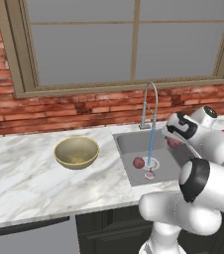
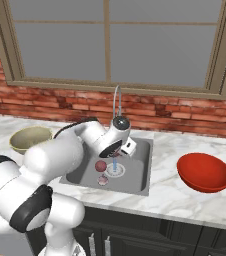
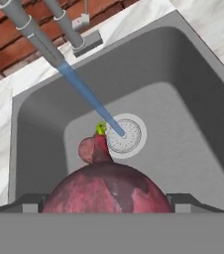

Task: Pick the onions from the sink and place them in one bowl. Place the garlic in the other bowl. Then turn off the sink faucet.

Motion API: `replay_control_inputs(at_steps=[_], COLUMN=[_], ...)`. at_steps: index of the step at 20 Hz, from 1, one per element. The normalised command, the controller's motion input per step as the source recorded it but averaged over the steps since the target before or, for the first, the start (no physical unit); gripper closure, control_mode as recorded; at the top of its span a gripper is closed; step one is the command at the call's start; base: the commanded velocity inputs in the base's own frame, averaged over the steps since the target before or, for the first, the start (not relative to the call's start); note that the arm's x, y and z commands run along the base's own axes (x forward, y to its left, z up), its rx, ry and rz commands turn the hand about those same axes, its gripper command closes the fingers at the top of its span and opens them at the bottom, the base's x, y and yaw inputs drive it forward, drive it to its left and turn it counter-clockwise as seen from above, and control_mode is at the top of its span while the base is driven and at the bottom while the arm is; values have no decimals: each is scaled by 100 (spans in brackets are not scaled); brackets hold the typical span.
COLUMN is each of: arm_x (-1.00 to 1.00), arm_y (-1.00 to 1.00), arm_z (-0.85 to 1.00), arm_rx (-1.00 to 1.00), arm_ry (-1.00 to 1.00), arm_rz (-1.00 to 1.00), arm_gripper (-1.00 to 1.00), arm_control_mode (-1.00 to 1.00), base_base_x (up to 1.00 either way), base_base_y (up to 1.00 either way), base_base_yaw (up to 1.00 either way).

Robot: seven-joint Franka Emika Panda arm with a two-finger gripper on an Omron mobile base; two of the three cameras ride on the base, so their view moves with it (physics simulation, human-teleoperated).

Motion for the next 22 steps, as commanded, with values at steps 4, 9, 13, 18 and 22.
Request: replay_control_inputs(at_steps=[4,9,13,18,22], arm_x=[-36,-30,-10,0,-1], arm_y=[41,50,45,40,39], arm_z=[14,14,19,36,33], arm_rx=[0,0,0,0,0], arm_ry=[0,0,0,0,0], arm_rz=[9,14,15,12,8], arm_gripper=[100,100,100,100,100], arm_control_mode=[-100,-100,-100,-100,-100], base_base_x=[0,0,0,0,0], base_base_y=[0,0,0,0,0], base_base_yaw=[0,0,0,0,0])
